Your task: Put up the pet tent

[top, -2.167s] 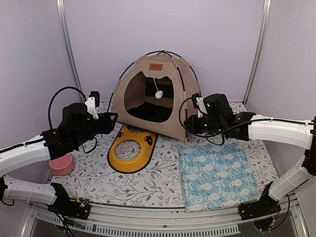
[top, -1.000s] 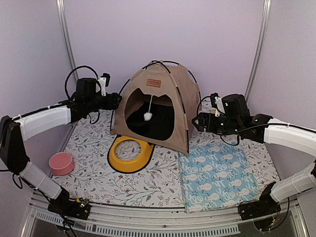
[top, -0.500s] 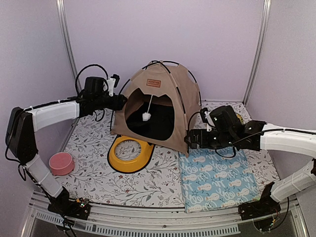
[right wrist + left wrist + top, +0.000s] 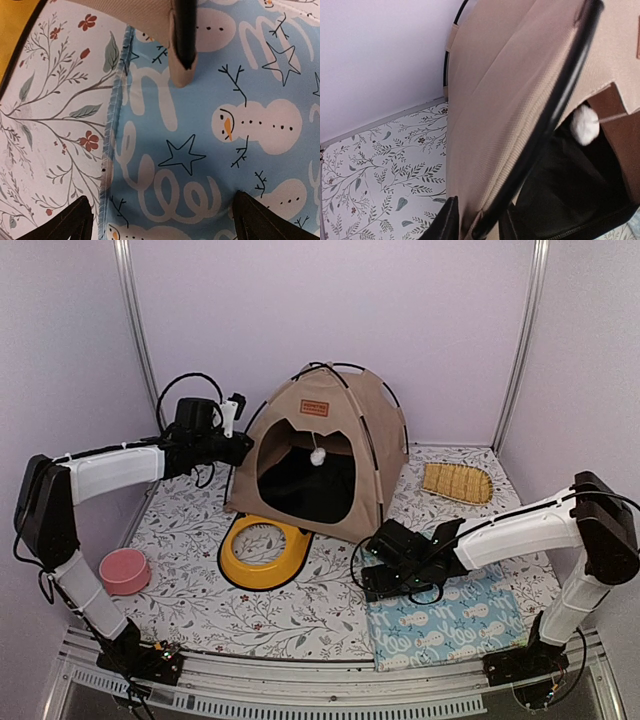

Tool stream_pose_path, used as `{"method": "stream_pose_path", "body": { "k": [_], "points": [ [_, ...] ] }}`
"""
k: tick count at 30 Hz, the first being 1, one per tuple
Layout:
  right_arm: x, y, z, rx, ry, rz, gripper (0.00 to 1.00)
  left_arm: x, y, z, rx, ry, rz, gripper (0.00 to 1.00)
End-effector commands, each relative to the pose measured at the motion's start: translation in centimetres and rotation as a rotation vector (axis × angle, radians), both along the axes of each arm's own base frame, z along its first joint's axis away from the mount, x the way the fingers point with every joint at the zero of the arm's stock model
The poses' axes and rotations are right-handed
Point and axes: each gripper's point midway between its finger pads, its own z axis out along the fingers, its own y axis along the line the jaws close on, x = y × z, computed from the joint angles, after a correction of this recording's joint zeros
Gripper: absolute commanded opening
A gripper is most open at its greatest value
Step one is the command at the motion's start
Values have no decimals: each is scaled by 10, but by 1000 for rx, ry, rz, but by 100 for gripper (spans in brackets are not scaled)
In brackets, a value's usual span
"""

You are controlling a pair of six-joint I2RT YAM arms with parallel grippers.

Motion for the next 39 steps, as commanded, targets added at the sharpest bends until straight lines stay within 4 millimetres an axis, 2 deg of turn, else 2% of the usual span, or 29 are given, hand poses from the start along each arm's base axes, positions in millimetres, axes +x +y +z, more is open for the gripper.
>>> {"method": "stream_pose_path", "body": {
  "k": [1,5,8,10,12,17,19,22,24,25,32,37,38,39],
  "points": [
    [-1,13,-12,-44,0,-10,99,-1,-11,32,-31,-78,-21,22],
    [-7,14,-33,-92,41,-4,99,-2,-11,43,-32,-109,-18,13],
    [-10,11,-41,-105,62,-6,100,-3,-12,50,-27,-125,-22,7],
    [-13,9,-46,-116,74,-4,95,-4,-12,58,-27,-142,-24,3],
    [-15,8,-49,-125,85,1,85,-4,-11,65,-24,-157,-23,0],
    [-19,8,-55,-127,110,11,41,-8,-14,85,-33,-198,-37,0],
    [-20,9,-53,-118,112,12,30,-9,-16,91,-31,-212,-46,0],
    [-19,11,-45,-92,103,8,9,-10,-17,97,-24,-229,-57,0],
    [-17,14,-35,-59,86,6,0,-10,-18,99,-22,-237,-65,0],
    [-16,16,-30,-41,77,7,0,-11,-18,100,-23,-240,-70,0],
    [-5,32,43,151,-41,20,0,-25,-27,104,-71,-239,-140,0],
    [-1,32,82,226,-114,24,1,-39,-35,110,-109,-262,-196,0],
    [0,30,85,224,-123,25,9,-39,-34,110,-107,-263,-191,0],
    [1,29,83,209,-124,28,23,-38,-33,111,-107,-264,-187,0]
  ]
}}
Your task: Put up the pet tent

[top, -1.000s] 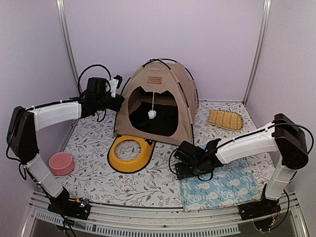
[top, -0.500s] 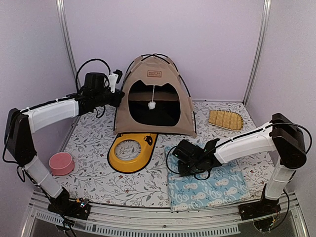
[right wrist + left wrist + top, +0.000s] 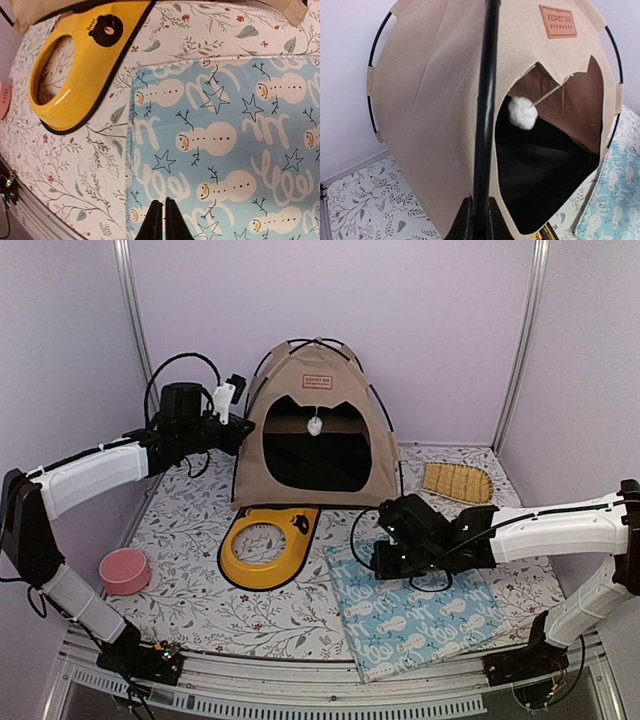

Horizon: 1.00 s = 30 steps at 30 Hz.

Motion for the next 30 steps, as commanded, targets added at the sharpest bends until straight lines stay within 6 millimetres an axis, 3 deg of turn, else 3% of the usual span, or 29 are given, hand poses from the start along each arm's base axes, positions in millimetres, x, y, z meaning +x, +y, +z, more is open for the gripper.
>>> {"method": "stream_pose_path", "body": {
  "k": [1,5,11,18,22,26,28,30],
  "points": [
    [4,-4,7,-21,-33,5,34,-9,-11,49,-94,-133,-47,0],
    [5,7,-15,-95,11,41,74,-10,-14,55,-115,-142,-58,0],
    [6,18,-38,-180,22,59,98,-17,-24,58,-134,-142,-102,0],
    [-7,34,-48,-262,1,126,99,-33,-54,53,-150,-127,-176,0],
    [-27,47,-76,-340,32,188,99,-38,-66,55,-159,-137,-195,0],
    [-36,35,-111,-431,95,188,99,-40,-72,55,-154,-142,-202,0],
    [-35,36,-115,-444,104,171,100,-40,-73,51,-146,-137,-201,0],
    [-35,37,-116,-441,112,161,89,-40,-73,47,-138,-132,-197,0]
  ]
}}
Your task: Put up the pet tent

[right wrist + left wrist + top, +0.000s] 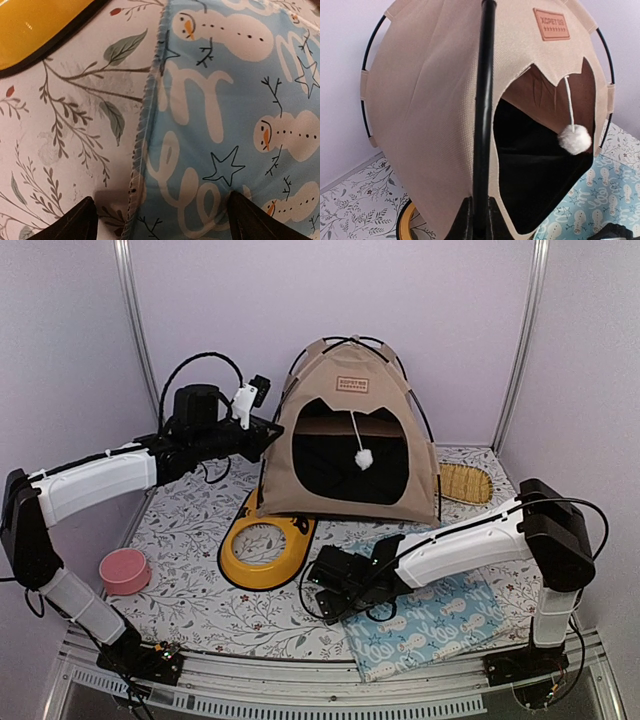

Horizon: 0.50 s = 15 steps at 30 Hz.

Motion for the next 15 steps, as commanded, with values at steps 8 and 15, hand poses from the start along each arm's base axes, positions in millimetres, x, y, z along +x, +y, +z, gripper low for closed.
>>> {"method": "stream_pose_path", "body": {
  "k": [8,15],
  "points": [
    [-6,6,8,45,81,-18,6,-6,-4,15,-34,-81,-27,0],
    [-26,74,84,441,168,151,0,0,-6,0,-24,-46,-13,0]
  ]
}}
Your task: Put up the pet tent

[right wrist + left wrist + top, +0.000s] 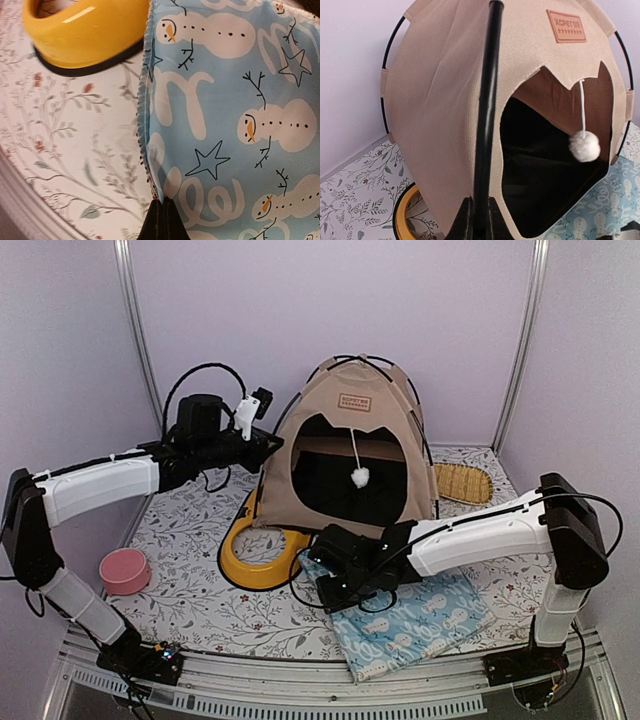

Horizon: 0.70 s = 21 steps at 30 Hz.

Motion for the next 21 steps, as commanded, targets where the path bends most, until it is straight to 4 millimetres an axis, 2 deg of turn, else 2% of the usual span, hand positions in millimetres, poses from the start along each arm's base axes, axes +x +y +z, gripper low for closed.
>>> {"method": "stream_pose_path", "body": {
  "k": [1,5,8,14,18,21],
  "points": [
    [-18,55,65,335,73,140,0,5,-9,27,-69,-79,-7,0],
    [-20,80,88,486,128,200,0,10,-16,29,-88,-71,-14,0],
    [-16,94,109,602,154,227,0,14,-20,19,-70,-51,-14,0],
    [-3,108,165,794,129,264,0,15,-15,2,-19,-21,2,1],
    [1,117,188,880,134,286,0,17,0,12,-4,-36,74,31],
    [4,122,199,940,143,291,0,19,19,29,-4,-42,178,61]
  ]
}}
